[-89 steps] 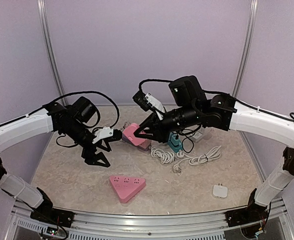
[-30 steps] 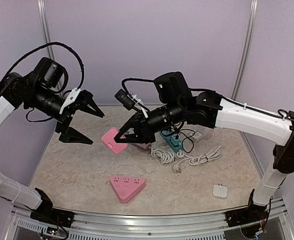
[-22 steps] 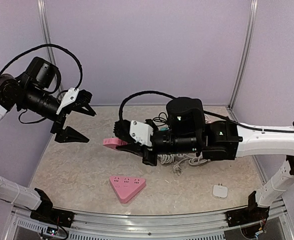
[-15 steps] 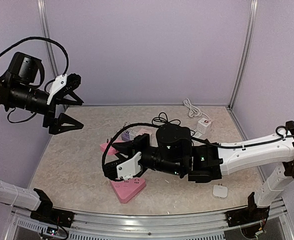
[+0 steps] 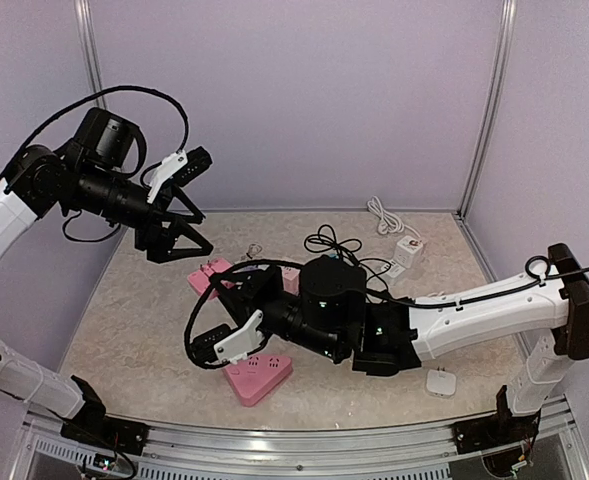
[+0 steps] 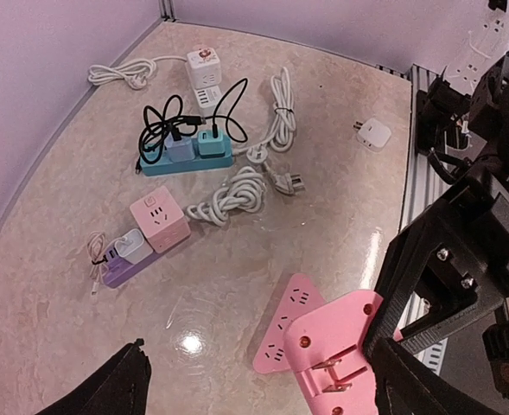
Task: Insert the plug
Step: Adjust the plug.
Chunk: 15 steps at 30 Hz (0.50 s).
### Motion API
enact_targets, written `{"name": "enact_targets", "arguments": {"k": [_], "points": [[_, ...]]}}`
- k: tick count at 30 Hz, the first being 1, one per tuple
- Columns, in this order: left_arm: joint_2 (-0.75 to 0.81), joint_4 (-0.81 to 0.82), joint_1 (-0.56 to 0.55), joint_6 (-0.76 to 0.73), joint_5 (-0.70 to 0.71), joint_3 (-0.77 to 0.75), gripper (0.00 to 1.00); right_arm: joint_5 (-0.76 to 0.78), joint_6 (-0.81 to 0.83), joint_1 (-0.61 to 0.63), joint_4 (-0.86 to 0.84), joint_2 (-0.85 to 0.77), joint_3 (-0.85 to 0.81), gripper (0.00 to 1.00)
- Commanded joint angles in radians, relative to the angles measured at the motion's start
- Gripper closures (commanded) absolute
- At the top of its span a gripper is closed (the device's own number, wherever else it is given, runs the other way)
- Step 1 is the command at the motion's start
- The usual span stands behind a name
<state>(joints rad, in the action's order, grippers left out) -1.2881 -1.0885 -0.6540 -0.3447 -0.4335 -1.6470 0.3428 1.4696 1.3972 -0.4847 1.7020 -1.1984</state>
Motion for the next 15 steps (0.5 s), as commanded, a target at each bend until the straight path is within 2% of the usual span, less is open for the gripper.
{"name": "enact_targets", "arguments": {"k": [1, 5, 8, 13, 15], "points": [[0.005, 0.013, -0.034, -0.003, -0.02, 0.061, 0.14, 0.025, 0.025, 0.009, -0.024, 0.017, -0.052, 1.0], [0.001, 0.021, -0.042, -0.011, -0.01, 0.116, 0.14, 0.029, 0.016, 0.009, -0.006, 0.019, -0.06, 1.0], [0.0, 0.039, -0.042, -0.001, 0.049, 0.124, 0.15, 0.023, 0.01, 0.009, -0.001, 0.018, -0.059, 1.0], [0.002, 0.049, -0.029, -0.01, 0.093, 0.132, 0.26, 0.017, -0.01, 0.011, 0.004, 0.008, -0.056, 1.0], [0.013, 0.046, -0.019, -0.024, 0.105, 0.148, 0.27, 0.024, -0.022, 0.011, 0.003, 0.003, -0.058, 1.0]]}}
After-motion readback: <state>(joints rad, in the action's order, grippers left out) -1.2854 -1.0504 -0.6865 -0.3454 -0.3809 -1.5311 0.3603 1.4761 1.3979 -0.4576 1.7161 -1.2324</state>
